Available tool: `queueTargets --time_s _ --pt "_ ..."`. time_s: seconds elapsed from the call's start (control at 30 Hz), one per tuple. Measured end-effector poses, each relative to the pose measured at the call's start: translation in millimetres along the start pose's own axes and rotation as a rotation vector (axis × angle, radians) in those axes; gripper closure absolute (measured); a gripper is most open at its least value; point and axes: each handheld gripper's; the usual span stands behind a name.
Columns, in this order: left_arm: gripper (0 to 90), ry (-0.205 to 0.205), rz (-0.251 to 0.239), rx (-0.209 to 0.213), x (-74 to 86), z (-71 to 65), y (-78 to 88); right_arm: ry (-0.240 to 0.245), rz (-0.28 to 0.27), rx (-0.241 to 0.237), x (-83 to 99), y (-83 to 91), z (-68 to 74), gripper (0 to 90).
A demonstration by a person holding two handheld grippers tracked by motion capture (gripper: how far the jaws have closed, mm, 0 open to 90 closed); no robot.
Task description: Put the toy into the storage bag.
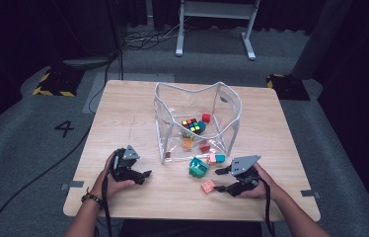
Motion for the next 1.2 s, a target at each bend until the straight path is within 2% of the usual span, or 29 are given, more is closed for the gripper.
queueTargets --time_s 0.07,0.1,0.13,0.2,0.33,0.37,0.47,0.53,0.57,0.6,0.77,0.8,0.87,0.9,0.93,1.0,1.07,1.1,1.13,1.2 --pt "6.9 -0.001 0.0 0.0 0.0 0.0 0.0 0.021 0.03 -0.012 -0.3 -6.1 0.9 38.1" --pt "7.0 0.0 0.0 0.0 0.0 0.0 0.0 0.012 0.029 -0.008 -0.7 -9.3 2.1 37.7" --pt "7.0 0.0 0.0 0.0 0.0 0.0 0.0 0.032 0.02 -0.013 -0.4 -13.6 1.3 37.5" --pt "6.9 0.0 0.0 0.0 0.0 0.0 0.0 0.039 0.031 -0.028 0.1 -20.8 0.9 36.5" --pt "6.9 0.0 0.0 0.0 0.0 0.0 0.0 0.027 0.047 -0.04 -0.2 -27.5 4.2 36.3" --pt "6.9 0.0 0.0 0.0 0.0 0.0 0.0 -0.004 0.064 -0.03 -0.8 -28.2 7.4 37.7" --pt "7.0 0.0 0.0 0.0 0.0 0.0 0.0 0.027 0.053 -0.047 -0.5 -29.9 7.1 44.1" --pt "7.0 0.0 0.0 0.0 0.0 0.0 0.0 0.013 0.045 -0.059 0.2 -28.9 9.9 52.5" --pt "6.9 0.0 0.0 0.0 0.0 0.0 0.0 0.071 0.013 -0.075 0.7 -30.8 6.3 54.5" --pt "6.9 0.0 0.0 0.0 0.0 0.0 0.0 0.054 0.018 -0.075 0.4 -29.9 8.6 57.5" --pt "6.9 0.0 0.0 0.0 0.0 0.0 0.0 0.076 0.021 -0.073 1.1 -27.6 9.5 59.1" --pt "7.0 0.0 0.0 0.0 0.0 0.0 0.0 0.095 0.014 -0.074 1.7 -27.4 7.7 59.2" --pt "7.0 0.0 0.0 0.0 0.0 0.0 0.0 0.069 0.027 -0.067 2.2 -24.7 8.7 59.2" --pt "7.0 0.001 -0.001 0.0 0.0 -0.1 -0.1 0.091 0.023 -0.07 3.3 -23.1 6.4 59.2" --pt "7.0 0.0 0.0 0.0 0.0 0.0 0.0 0.07 0.031 -0.057 3.8 -19.9 7.3 59.2" --pt "7.0 0.0 0.0 0.0 0.0 0.0 0.0 0.071 0.024 -0.049 5.0 -14.6 5.9 59.2" --pt "7.0 -0.001 0.0 0.0 0.0 0.0 0.0 0.04 0.04 -0.024 6.7 -4.2 4.6 59.2" --pt "7.0 0.0 0.0 0.0 0.0 0.0 0.0 0.053 0.023 -0.017 7.7 0.7 1.4 59.3" --pt "7.0 0.0 0.0 0.0 0.0 0.0 0.0 0.036 0.025 0.001 8.5 6.0 0.6 59.3" --pt "7.0 -0.001 0.0 0.0 0.0 0.0 0.0 0.041 0.008 0.029 10.6 16.5 -4.7 59.2"
Point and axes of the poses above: each handheld gripper's, and its own axes: y roughly backward along the jaws, x roughly out of its underside, z roughly to its left, and after that the axes turned 6 degrees about -z, right-handed
